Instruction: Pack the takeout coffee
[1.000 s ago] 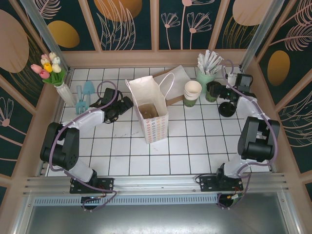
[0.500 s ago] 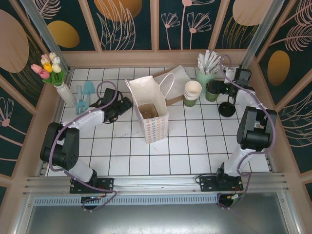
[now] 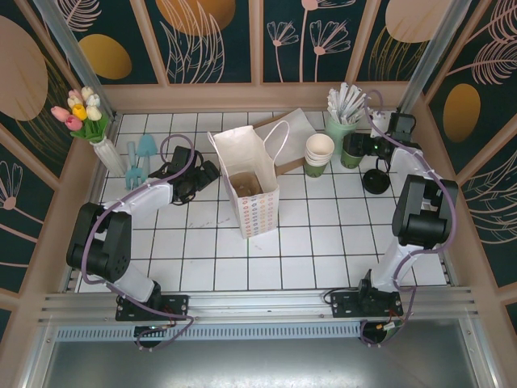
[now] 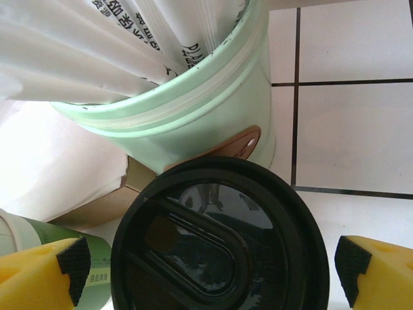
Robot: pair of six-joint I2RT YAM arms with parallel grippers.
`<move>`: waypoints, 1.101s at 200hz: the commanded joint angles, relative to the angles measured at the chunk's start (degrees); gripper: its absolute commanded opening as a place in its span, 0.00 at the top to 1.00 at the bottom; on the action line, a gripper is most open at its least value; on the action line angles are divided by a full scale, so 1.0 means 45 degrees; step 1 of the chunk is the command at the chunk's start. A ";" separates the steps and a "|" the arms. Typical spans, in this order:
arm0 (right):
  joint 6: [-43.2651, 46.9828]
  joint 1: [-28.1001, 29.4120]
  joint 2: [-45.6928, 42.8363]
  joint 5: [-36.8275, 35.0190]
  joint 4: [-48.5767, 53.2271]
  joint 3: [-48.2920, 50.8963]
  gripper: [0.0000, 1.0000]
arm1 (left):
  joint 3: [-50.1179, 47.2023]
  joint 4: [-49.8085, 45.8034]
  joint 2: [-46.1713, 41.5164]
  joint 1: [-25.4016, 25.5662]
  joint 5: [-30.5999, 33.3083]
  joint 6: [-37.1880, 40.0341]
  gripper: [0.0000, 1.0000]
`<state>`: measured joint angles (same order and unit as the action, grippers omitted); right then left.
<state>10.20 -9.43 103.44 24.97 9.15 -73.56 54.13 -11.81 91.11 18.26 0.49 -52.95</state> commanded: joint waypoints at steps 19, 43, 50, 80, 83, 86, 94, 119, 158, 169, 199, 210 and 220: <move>0.0023 -0.0053 -0.0532 0.0122 -0.0333 0.0333 0.01 | 0.0276 -0.0222 -0.0363 -0.0072 0.0047 0.0233 0.02; 0.0006 -0.0039 -0.0020 -0.0109 -0.0164 0.0195 0.01 | 0.0257 -0.0268 -0.0425 -0.0073 0.0081 0.0247 0.02; 0.0008 -0.0025 0.0103 -0.0148 -0.0142 0.0140 0.01 | 0.0224 -0.0253 -0.0441 -0.0068 0.0101 0.0260 0.01; 0.0005 0.0032 0.0513 -0.0179 -0.0069 -0.0139 0.01 | 0.0101 -0.0192 -0.0504 -0.0074 0.0125 0.0214 0.01; -0.0009 0.0031 0.0527 -0.0146 -0.0064 -0.0150 0.01 | 0.0091 -0.0188 -0.0518 -0.0074 0.0108 0.0190 0.02; -0.0021 0.0034 0.0539 -0.0140 -0.0078 -0.0171 0.01 | 0.0087 -0.0187 -0.0510 -0.0059 0.0106 0.0200 0.02; -0.0040 0.0031 0.0583 -0.0121 -0.0061 -0.0210 0.01 | 0.0062 -0.0188 -0.0517 -0.0069 0.0088 0.0172 0.01; -0.0109 0.0063 0.0505 -0.0289 -0.0154 -0.0191 0.04 | 0.0061 -0.0168 -0.0491 -0.0069 0.0086 0.0174 0.01; -0.0307 0.0055 -0.0076 -0.0478 -0.0237 0.0249 0.15 | 0.0051 -0.0129 -0.0481 -0.0057 0.0065 0.0204 0.01; -0.0492 0.0065 -0.0388 -0.0620 -0.0271 0.0472 0.16 | 0.0056 -0.0110 -0.0498 -0.0064 0.0043 0.0204 0.02; -0.1357 0.0122 -0.1653 -0.0409 -0.0247 0.1497 0.16 | 0.0061 -0.0071 -0.0556 -0.0063 0.0027 0.0243 0.02; -0.1750 0.0228 -0.2210 -0.0352 -0.0320 0.2091 0.16 | 0.0093 -0.0071 -0.0597 -0.0063 0.0041 0.0294 0.01; -0.2152 0.0367 -0.2754 -0.0409 -0.0502 0.2739 0.17 | 0.0091 -0.0070 -0.0689 -0.0072 0.0076 0.0313 0.01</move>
<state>5.39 -9.06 97.89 22.74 8.75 -66.28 54.13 -11.79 90.00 18.26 0.47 -52.71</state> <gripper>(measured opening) 0.839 0.985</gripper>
